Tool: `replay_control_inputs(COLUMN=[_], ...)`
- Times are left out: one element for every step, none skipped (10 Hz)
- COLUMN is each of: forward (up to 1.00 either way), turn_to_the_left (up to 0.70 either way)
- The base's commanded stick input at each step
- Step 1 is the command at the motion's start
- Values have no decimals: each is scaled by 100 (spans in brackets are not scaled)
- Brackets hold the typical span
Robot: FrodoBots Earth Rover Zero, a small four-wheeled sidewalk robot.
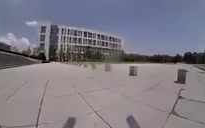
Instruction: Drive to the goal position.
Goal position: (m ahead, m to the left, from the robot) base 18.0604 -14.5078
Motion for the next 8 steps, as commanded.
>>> replay_control_inputs(forward=[100, 100, 100, 100, 100, 100, 46, 0], turn_to_the_left=[-27, -10, 0, 0, 0, 0, 0, 0])
